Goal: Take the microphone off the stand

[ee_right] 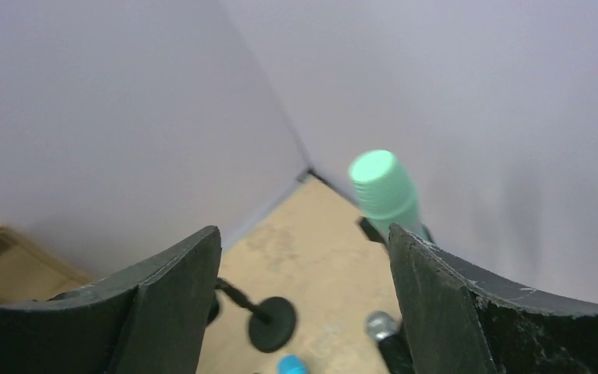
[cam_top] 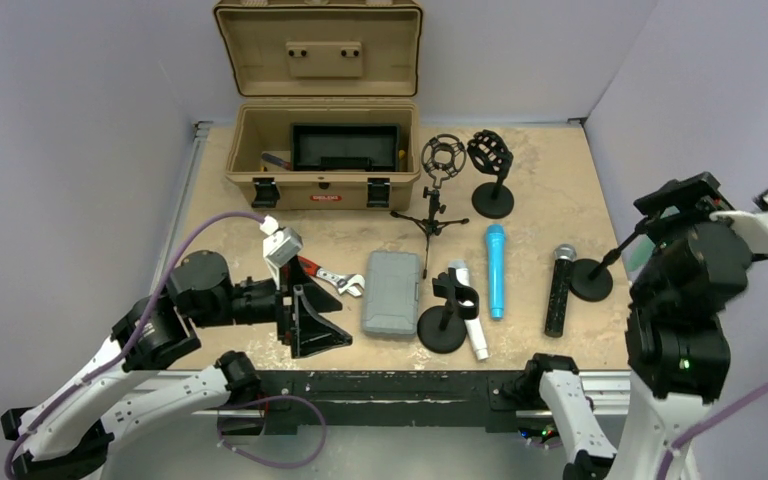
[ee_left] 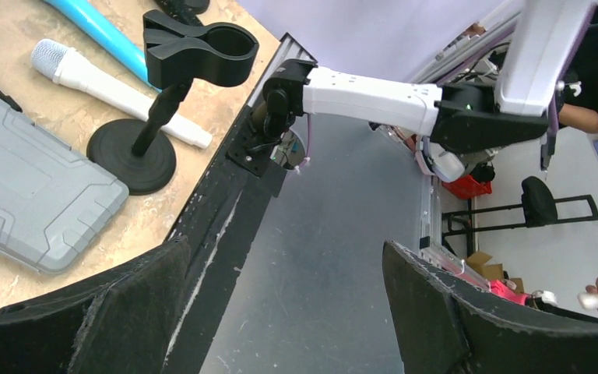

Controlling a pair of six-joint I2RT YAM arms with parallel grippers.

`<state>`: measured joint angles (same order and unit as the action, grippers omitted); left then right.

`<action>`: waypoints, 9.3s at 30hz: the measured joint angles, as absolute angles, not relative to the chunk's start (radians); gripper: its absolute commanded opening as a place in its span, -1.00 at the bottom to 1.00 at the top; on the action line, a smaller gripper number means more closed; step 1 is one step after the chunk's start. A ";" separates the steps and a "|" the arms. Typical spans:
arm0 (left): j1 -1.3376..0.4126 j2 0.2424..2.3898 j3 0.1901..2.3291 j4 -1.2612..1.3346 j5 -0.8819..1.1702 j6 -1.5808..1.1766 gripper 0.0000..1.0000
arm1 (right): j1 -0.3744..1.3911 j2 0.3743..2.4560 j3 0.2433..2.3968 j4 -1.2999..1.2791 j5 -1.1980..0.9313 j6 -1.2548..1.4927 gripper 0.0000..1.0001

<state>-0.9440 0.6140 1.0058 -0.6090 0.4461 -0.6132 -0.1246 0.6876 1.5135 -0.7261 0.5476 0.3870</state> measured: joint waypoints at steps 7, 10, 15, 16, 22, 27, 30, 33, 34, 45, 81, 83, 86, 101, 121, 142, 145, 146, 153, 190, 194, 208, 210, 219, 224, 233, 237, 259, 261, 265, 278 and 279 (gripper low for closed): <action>-0.944 0.552 1.001 -0.620 0.458 -0.622 0.82 | -0.125 0.817 1.394 -0.801 0.826 0.402 0.50; -0.944 0.539 1.001 -0.622 0.459 -0.635 0.83 | -0.125 0.854 1.375 -0.788 0.886 0.389 0.49; -0.944 0.545 1.001 -0.623 0.459 -0.638 0.82 | -0.125 0.878 1.344 -0.702 0.947 0.352 0.46; -0.944 0.548 1.001 -0.624 0.459 -0.640 0.82 | -0.126 0.887 1.341 -0.683 0.952 0.345 0.45; -0.944 0.591 1.002 -0.622 0.459 -0.644 0.82 | -0.197 0.950 1.338 -0.591 0.935 0.320 0.41; -0.944 0.647 1.014 -0.620 0.460 -0.643 0.82 | -0.242 0.984 1.291 -0.543 0.897 0.308 0.33; -0.944 0.677 1.028 -0.617 0.461 -0.643 0.82 | -0.244 0.981 1.256 -0.513 0.876 0.297 0.24; -0.944 0.703 1.046 -0.612 0.462 -0.643 0.82 | -0.244 0.981 1.237 -0.487 0.861 0.289 0.02; -0.944 0.717 1.054 -0.604 0.465 -0.643 0.82 | -0.244 0.979 1.229 -0.477 0.848 0.285 -0.10; -0.944 0.825 1.102 -0.574 0.471 -0.632 0.82 | -0.254 0.909 1.185 -0.431 0.612 0.194 -1.00; -0.944 1.430 1.319 -0.036 0.468 -0.334 0.89 | -0.150 0.846 1.151 -0.424 -0.305 0.155 -1.00; -0.944 1.523 1.379 0.002 0.469 -0.282 0.91 | -0.150 0.846 1.151 -0.420 -0.315 0.159 -1.00; -0.942 1.637 1.467 0.046 0.468 -0.214 0.91 | -0.146 0.846 1.151 -0.417 -0.330 0.164 -1.00; -0.843 2.038 1.759 0.266 0.703 -0.138 0.84 | -0.092 0.846 1.151 -0.403 -0.350 0.171 -1.00; -0.838 2.133 1.874 0.365 0.880 -0.200 -0.05 | -0.089 0.842 1.151 -0.405 -0.331 0.171 -1.00; -0.873 2.154 1.986 0.141 0.775 -0.068 -1.00 | -0.083 0.881 1.454 -0.555 -0.042 0.213 -1.00; -0.877 2.154 1.996 0.120 0.761 -0.061 -1.00 | -0.083 0.880 1.533 -0.599 0.071 0.217 -1.00; -0.878 2.154 2.000 0.112 0.753 -0.059 -1.00 | -0.083 0.874 1.547 -0.608 0.109 0.218 -1.00; -0.889 2.154 2.035 0.038 0.693 -0.080 0.07 | -0.083 0.763 1.344 -0.624 0.286 0.308 -1.00; -0.871 0.805 1.262 -0.485 0.341 -0.262 0.89 | -0.392 1.136 0.593 -0.285 0.031 0.649 -0.77; -0.871 0.643 1.165 -0.525 0.305 -0.303 0.88 | -0.417 1.184 0.555 -0.231 0.023 0.666 -0.21; -0.871 0.602 1.098 -0.601 0.288 -0.359 0.88 | -0.432 1.148 0.537 -0.236 -0.027 0.633 0.58; -0.871 0.603 1.098 -0.601 0.294 -0.361 0.88 | -0.432 1.109 0.553 -0.274 -0.029 0.624 0.58; -0.871 0.599 1.097 -0.600 0.318 -0.377 0.90 | -0.432 0.865 0.804 -0.435 -0.125 0.584 0.52; -0.871 0.596 1.088 -0.600 0.336 -0.377 0.90 | -0.432 0.756 0.962 -0.464 -0.154 0.574 0.51; -0.871 0.586 1.085 -0.602 0.359 -0.375 0.91 | -0.432 0.721 1.088 -0.480 -0.294 0.556 0.52; -0.871 0.585 1.084 -0.602 0.361 -0.375 0.91 | -0.432 0.738 1.048 -0.440 -0.423 0.554 0.53; -0.871 0.635 1.084 -0.593 0.395 -0.384 0.91 | -0.431 0.832 0.860 -0.169 -0.680 0.619 -0.23; -0.871 0.640 1.084 -0.593 0.400 -0.384 0.91 | -0.430 0.832 0.854 -0.160 -0.679 0.628 -0.25; -0.871 0.645 1.084 -0.592 0.405 -0.384 0.91 | -0.430 0.821 0.827 -0.143 -0.665 0.632 -0.26; -0.871 0.672 1.084 -0.592 0.421 -0.385 0.91 | -0.425 0.832 0.630 -0.130 -0.581 0.631 -0.03; -0.871 0.673 1.084 -0.592 0.421 -0.385 0.91 | -0.427 0.841 0.630 -0.115 -0.580 0.627 0.04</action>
